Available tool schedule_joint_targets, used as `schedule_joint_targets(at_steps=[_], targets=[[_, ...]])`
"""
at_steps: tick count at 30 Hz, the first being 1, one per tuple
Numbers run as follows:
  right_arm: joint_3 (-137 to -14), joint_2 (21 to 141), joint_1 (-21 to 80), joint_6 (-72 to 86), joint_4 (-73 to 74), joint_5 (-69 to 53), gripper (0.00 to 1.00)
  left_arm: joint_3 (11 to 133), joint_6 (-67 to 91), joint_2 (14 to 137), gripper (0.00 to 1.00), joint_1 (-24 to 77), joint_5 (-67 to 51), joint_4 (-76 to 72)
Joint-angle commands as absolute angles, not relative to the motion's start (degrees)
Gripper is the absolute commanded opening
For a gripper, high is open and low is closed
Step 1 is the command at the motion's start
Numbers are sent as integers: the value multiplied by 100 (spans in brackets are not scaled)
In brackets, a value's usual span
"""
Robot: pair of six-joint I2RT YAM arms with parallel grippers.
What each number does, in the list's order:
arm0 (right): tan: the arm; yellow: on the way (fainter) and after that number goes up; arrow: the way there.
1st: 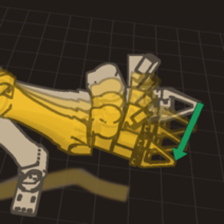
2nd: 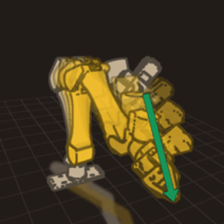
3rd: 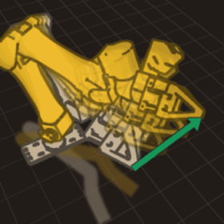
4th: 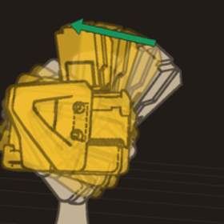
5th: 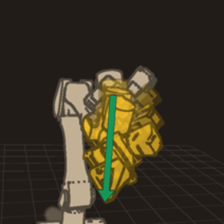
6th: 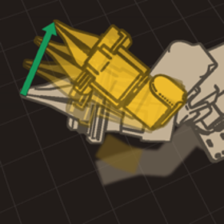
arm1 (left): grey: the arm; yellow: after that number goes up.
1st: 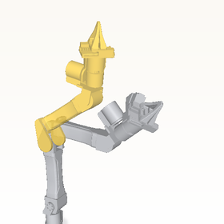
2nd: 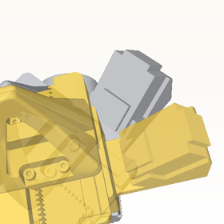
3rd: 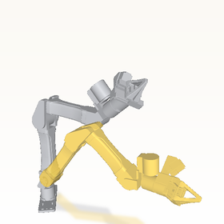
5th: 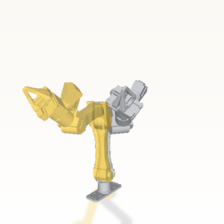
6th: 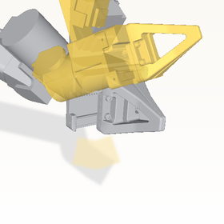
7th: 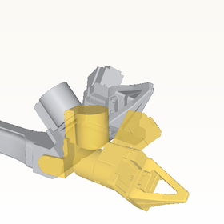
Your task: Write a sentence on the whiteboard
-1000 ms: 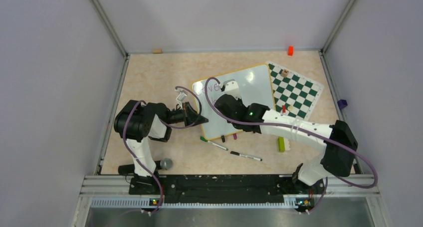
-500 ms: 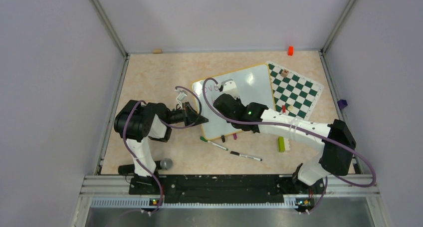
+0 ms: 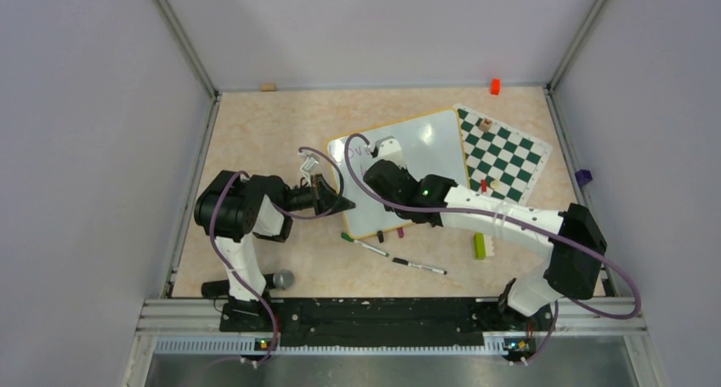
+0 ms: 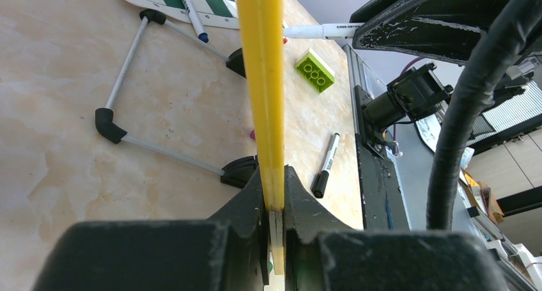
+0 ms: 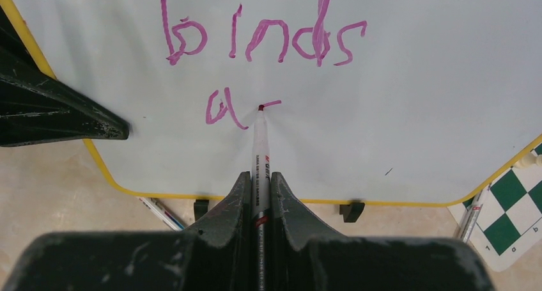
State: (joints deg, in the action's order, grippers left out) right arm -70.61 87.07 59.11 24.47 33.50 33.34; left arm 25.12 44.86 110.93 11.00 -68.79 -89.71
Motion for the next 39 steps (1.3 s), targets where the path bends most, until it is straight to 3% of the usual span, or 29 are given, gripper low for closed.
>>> schedule_joint_targets(at_steps=[1,39], targets=[[-7040,8693,5867,2492,3326,3447,0,2452,4034,11227,0,1283,-7528,-9281],[-7009,8622,5865,2611,3647,3659,0,2457,4024,11234,0,1283,-7532,-9281]])
